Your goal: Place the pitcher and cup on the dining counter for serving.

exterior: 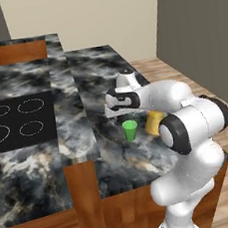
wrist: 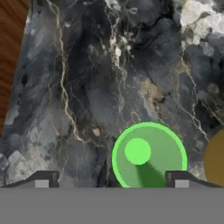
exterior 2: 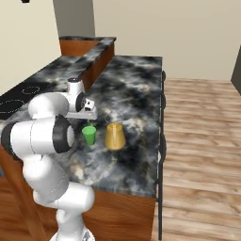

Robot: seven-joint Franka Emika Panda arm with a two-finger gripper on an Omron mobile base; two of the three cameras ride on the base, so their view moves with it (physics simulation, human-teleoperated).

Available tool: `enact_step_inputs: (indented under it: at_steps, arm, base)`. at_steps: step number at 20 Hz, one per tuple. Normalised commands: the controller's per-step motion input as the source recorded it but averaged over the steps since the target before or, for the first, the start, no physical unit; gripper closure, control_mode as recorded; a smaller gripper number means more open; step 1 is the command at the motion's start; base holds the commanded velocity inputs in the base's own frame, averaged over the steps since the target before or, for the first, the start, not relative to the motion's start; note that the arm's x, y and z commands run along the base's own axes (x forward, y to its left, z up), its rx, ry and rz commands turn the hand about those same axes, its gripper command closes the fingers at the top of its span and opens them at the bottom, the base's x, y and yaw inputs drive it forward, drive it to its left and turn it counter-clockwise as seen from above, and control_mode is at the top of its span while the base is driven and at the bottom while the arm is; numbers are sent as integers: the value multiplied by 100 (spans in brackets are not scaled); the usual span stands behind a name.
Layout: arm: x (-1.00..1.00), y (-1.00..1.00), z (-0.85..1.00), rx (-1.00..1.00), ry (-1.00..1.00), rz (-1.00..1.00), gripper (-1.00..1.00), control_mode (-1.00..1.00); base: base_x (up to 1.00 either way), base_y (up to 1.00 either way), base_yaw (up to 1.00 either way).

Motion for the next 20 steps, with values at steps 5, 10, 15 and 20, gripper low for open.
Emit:
enact_step_inputs:
  at_steps: [5, 10, 15, 20]
  arm:
    - [-100, -41, 49, 0, -38, -2, -100, -100]
    - [-100, -67, 6, 0, -46, 0, -100, -100]
    - [-100, -73, 0, 0, -42, 0, -100, -100]
    - [-100, -59, 13, 0, -33, 0, -100, -100]
  base:
    - [0, 0, 0]
    - [0, 0, 0]
    - [0, 0, 0]
    - [0, 0, 0]
